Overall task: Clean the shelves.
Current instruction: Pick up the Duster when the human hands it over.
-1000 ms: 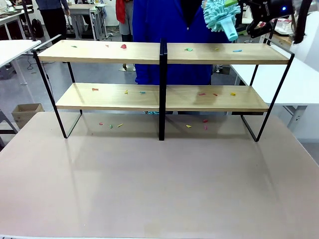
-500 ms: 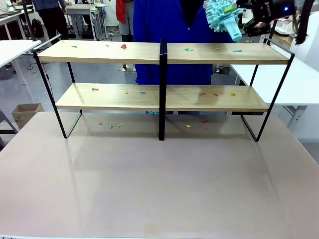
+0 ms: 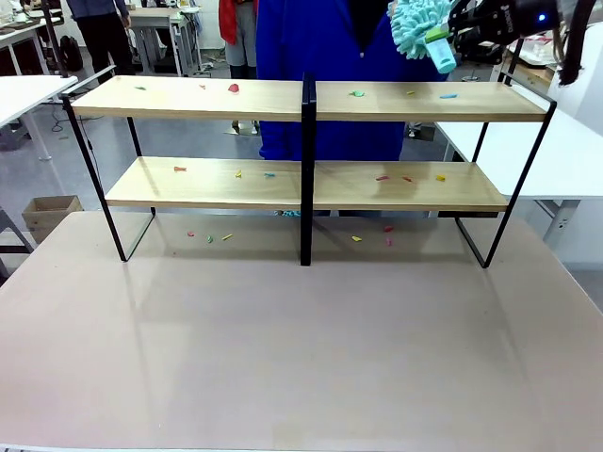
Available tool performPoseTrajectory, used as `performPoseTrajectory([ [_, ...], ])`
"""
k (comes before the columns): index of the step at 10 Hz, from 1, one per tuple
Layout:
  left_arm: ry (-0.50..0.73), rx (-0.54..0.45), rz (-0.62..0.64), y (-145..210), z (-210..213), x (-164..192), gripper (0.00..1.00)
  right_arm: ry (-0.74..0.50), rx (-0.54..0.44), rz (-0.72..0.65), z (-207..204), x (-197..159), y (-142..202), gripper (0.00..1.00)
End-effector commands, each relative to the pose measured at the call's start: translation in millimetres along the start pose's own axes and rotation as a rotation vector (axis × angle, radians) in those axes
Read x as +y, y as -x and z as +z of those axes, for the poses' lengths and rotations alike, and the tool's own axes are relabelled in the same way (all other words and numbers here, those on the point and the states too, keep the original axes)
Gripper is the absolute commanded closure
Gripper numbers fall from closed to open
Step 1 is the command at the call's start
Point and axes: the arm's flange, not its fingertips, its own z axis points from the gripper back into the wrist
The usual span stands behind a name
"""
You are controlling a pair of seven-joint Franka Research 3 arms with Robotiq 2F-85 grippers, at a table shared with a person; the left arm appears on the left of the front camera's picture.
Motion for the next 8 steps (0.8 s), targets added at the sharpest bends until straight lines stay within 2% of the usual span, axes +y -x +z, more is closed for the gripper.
performPoseTrajectory([
  [1, 0.002, 0.003, 0.001, 0.3, -0.3, 0.1, 0.00, 0.031, 0.018, -0.020, 1.9, 3.3, 1.7, 1.00],
  [3, 0.002, 0.003, 0.001, 0.3, -0.3, 0.1, 0.00, 0.025, 0.000, -0.022, 13.3, 1.1, 3.1, 1.00],
  [5, 0.002, 0.003, 0.001, 0.3, -0.3, 0.1, 0.00, -0.019, 0.038, 0.000, 49.8, -0.4, 9.8, 1.00],
  [8, 0.002, 0.003, 0.001, 0.3, -0.3, 0.1, 0.00, -0.060, 0.286, 0.039, 179.5, -11.4, 43.9, 1.00],
])
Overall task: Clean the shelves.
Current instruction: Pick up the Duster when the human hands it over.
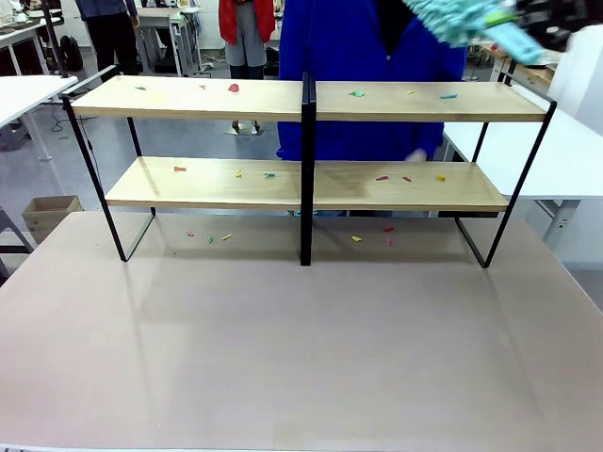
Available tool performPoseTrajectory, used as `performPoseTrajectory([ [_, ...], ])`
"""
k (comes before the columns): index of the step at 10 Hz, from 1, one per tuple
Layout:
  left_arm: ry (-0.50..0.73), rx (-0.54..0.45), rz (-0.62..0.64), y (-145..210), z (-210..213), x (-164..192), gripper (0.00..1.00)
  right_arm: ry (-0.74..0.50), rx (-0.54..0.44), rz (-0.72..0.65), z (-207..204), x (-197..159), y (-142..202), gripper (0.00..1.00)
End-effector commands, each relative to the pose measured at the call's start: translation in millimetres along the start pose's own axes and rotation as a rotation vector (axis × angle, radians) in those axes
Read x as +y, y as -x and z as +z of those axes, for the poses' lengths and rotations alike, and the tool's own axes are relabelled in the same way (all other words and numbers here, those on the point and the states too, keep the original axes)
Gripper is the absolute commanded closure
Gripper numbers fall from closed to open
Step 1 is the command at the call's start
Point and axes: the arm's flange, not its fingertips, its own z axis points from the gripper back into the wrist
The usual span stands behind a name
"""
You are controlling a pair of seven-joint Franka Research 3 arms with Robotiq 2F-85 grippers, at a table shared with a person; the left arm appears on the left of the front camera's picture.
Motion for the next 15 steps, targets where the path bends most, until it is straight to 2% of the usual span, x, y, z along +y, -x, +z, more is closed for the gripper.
performPoseTrajectory([
  [1, 0.003, 0.004, 0.002, 0.5, -0.6, 0.3, 0.00, 0.034, 0.184, 0.031, 76.5, -8.2, 44.9, 1.00],
  [2, 0.003, 0.004, 0.002, 0.5, -0.6, 0.3, 0.00, 0.074, 0.205, 0.054, 108.8, -11.9, 68.6, 1.00],
  [3, 0.003, 0.004, 0.002, 0.5, -0.6, 0.3, 0.00, 0.064, 0.204, 0.105, 139.5, -15.2, 89.0, 1.00],
  [4, 0.003, 0.004, 0.002, 0.5, -0.6, 0.3, 0.00, 0.066, 0.206, 0.209, 164.7, -18.6, 108.6, 1.00],
  [5, 0.003, 0.004, 0.002, 0.5, -0.6, 0.3, 0.00, 0.063, 0.251, 0.344, 187.4, -24.4, 129.0, 1.00],
  [7, 0.003, 0.004, 0.002, 0.5, -0.6, 0.3, 0.00, 0.019, 0.296, 0.483, 217.3, -43.3, 149.6, 1.00],
  [8, 0.003, 0.004, 0.002, 0.5, -0.6, 0.3, 0.00, -0.020, 0.230, 0.503, 224.0, -54.9, 149.9, 1.00],
  [9, 0.003, 0.004, 0.002, 0.5, -0.6, 0.3, 0.00, 0.058, 0.280, 0.392, 207.8, -30.1, 152.4, 1.00],
  [15, 0.003, 0.004, 0.002, 0.5, -0.6, 0.3, 0.00, 0.058, 0.280, 0.392, 207.8, -30.1, 152.4, 1.00],
])
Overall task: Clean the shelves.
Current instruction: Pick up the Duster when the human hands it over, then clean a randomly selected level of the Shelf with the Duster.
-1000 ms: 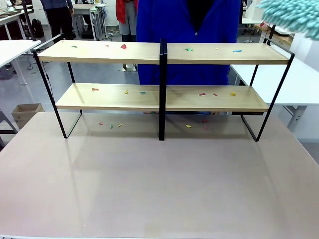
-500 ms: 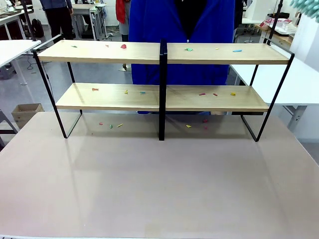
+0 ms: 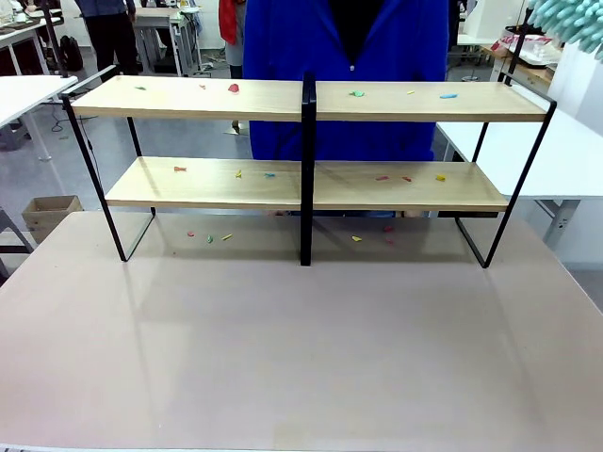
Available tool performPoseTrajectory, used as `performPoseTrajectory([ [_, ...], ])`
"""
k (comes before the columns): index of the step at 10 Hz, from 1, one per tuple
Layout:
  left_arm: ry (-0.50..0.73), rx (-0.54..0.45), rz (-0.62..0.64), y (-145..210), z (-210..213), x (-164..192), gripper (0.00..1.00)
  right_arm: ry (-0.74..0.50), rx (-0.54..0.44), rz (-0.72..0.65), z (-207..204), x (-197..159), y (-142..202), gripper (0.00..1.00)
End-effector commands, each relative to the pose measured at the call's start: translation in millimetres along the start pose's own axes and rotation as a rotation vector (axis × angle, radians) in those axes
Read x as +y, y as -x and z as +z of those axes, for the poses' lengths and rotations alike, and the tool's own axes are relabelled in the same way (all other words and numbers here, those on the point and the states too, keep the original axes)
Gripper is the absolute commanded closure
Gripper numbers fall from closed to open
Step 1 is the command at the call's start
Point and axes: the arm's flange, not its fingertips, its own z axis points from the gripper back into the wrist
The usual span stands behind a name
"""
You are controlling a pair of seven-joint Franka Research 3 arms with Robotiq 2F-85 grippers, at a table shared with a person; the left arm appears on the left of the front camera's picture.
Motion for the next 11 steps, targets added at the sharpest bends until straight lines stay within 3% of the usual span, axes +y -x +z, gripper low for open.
performPoseTrajectory([
  [1, 0.003, 0.004, 0.002, 0.4, -0.6, 0.4, 0.00, -0.003, -0.008, -0.017, 1.9, 5.3, -0.3, 1.00],
  [11, 0.003, 0.004, 0.002, 0.4, -0.6, 0.4, 0.00, -0.003, -0.008, -0.017, 1.9, 5.3, -0.3, 1.00],
])
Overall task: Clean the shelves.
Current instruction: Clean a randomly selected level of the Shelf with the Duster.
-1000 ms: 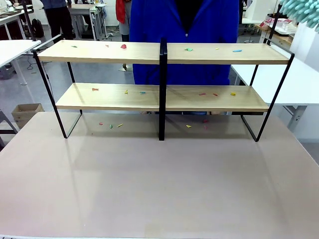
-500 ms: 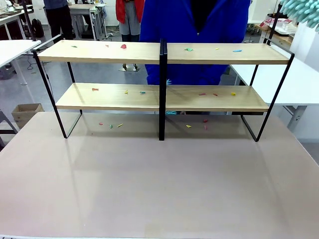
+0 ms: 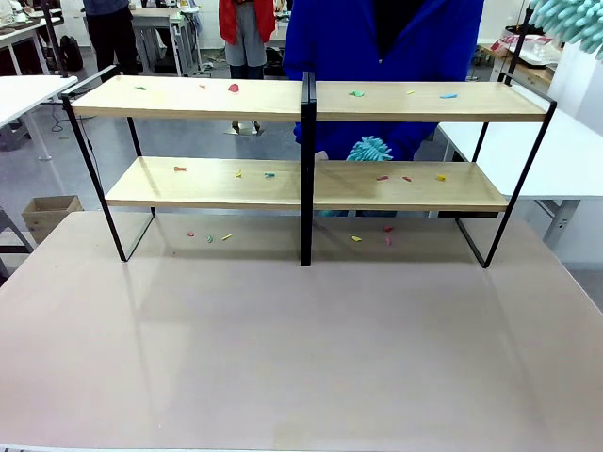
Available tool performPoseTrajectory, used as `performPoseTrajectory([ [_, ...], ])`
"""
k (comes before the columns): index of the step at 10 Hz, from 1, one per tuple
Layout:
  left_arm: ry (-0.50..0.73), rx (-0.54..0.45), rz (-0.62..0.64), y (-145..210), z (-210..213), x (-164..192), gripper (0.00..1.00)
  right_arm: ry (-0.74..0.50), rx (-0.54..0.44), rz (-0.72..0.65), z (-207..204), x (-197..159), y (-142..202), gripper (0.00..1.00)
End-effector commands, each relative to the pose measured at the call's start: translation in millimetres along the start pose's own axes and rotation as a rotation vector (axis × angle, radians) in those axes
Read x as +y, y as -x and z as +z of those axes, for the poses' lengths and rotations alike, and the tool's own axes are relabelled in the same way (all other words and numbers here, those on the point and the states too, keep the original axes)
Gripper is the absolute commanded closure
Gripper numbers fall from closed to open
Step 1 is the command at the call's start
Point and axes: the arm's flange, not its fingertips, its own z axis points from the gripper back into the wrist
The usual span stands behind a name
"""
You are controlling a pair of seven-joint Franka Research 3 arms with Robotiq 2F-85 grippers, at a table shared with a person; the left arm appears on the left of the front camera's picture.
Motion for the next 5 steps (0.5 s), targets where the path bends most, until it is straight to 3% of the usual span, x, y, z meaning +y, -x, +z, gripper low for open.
performPoseTrajectory([
  [1, 0.003, 0.004, 0.002, 0.4, -0.6, 0.4, 0.00, -0.004, -0.006, -0.015, 1.4, 5.4, -0.9, 1.00],
  [2, 0.003, 0.004, 0.002, 0.4, -0.6, 0.4, 0.00, 0.000, 0.000, 0.000, 0.0, 0.0, 0.0, 0.88],
  [4, 0.003, 0.004, 0.002, 0.4, -0.6, 0.4, 0.00, 0.036, 0.445, 0.229, -73.0, 36.4, -58.1, 0.88],
  [5, 0.003, 0.004, 0.002, 0.4, -0.6, 0.4, 0.00, 0.116, 0.691, 0.265, -117.2, 52.6, -78.9, 0.88],
])
